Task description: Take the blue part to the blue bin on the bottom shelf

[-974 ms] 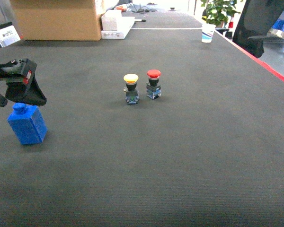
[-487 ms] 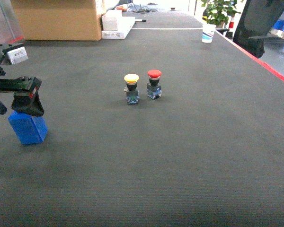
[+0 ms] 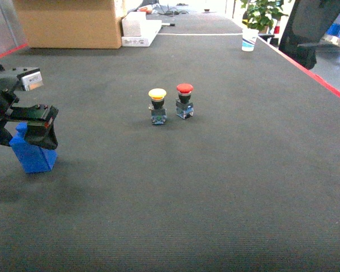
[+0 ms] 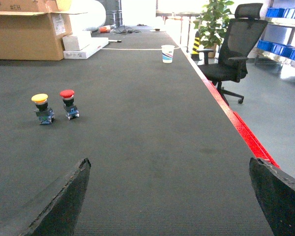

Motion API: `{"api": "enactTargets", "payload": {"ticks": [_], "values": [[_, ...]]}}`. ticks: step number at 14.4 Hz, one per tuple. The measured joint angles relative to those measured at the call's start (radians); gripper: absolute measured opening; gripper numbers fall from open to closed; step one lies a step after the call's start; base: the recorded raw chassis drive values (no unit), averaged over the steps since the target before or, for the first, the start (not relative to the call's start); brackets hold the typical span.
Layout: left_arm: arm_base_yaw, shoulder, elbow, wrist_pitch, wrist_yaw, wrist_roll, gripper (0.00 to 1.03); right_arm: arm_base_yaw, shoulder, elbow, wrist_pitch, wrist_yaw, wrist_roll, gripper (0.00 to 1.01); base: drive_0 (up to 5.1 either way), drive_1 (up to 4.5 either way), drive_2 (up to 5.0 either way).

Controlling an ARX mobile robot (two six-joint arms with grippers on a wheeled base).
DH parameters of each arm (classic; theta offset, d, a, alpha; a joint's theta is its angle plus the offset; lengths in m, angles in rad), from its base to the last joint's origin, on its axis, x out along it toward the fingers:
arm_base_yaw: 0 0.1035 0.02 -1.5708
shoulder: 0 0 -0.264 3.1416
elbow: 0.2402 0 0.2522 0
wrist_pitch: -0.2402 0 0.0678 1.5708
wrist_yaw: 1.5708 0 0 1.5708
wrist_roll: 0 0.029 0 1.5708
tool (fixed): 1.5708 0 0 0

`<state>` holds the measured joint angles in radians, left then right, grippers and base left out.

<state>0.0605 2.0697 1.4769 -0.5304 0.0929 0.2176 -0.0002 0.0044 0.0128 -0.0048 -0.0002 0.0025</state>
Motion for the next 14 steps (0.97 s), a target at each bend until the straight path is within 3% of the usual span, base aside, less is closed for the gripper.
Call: {"api": "enactTargets", "payload": {"ticks": [13, 14], "values": [[-0.009, 0.083, 0.085, -0.026, -0.024, -0.016, 0.96, 0.000, 0.000, 0.000, 0.000, 0.000, 0.000, 0.98, 0.0, 0.00, 0.0], [-0.011, 0.089, 0.089, -0.021, -0.051, -0.023, 0.64, 0.000, 0.000, 0.000, 0.000, 0.000, 0.000, 0.98, 0.0, 0.00, 0.0]]}}
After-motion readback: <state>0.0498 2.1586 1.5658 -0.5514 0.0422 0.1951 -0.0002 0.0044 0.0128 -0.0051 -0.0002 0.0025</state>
